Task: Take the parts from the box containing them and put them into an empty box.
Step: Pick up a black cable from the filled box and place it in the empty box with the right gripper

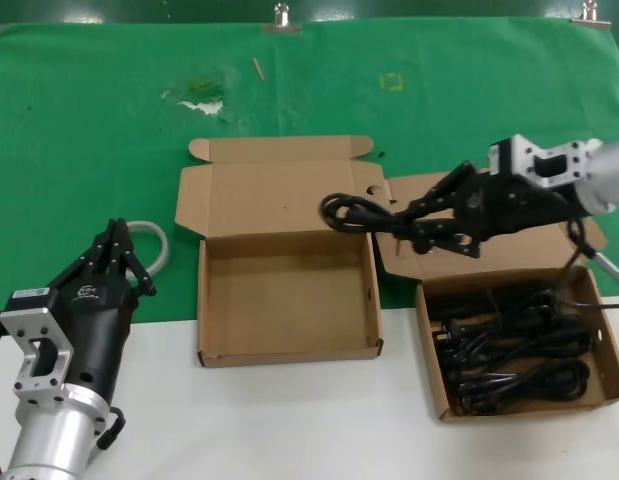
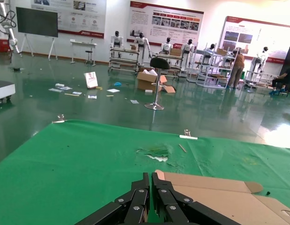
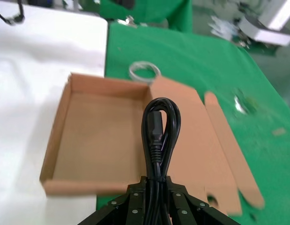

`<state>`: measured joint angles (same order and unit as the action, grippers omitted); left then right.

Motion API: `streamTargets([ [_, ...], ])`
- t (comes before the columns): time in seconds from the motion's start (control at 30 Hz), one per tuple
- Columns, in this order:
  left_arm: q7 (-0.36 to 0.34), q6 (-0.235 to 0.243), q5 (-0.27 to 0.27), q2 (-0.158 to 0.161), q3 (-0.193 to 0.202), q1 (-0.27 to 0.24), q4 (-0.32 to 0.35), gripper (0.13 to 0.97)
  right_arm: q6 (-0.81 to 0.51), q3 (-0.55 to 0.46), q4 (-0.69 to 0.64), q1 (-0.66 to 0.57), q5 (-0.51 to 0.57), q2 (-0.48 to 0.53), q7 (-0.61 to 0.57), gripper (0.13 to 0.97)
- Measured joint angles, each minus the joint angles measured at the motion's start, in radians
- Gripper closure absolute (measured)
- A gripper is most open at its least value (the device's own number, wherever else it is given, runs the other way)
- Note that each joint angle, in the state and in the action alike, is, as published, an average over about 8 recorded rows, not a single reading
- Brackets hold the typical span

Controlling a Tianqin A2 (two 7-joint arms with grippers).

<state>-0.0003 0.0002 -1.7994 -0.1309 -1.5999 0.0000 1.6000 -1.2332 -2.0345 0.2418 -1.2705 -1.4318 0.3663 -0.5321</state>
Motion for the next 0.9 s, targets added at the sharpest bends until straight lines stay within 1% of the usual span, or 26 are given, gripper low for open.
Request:
streamTargets([
  [0.13, 0.0, 0.0, 0.0, 0.0, 0.0, 0.0, 0.0, 0.941, -0.012, 0.007, -0.064, -0.027, -0.008, -0.044, -0.054, 0.889],
  [0.4, 0.0, 0.0, 0.0, 0.0, 0.0, 0.0, 0.0, 0.941, -0.004, 0.023, -0.148, -0.049, -0.02, -0.113, -0.118, 0.889],
  [0.63, 0.0, 0.0, 0.0, 0.0, 0.0, 0.0, 0.0, 0.941, 0.049, 0.039, -0.194, -0.036, -0.029, -0.166, -0.151, 0.889],
  [0.9, 0.0, 0.0, 0.0, 0.0, 0.0, 0.0, 0.0, 0.941, 0.119, 0.044, -0.217, -0.008, -0.023, -0.218, -0.159, 0.889],
])
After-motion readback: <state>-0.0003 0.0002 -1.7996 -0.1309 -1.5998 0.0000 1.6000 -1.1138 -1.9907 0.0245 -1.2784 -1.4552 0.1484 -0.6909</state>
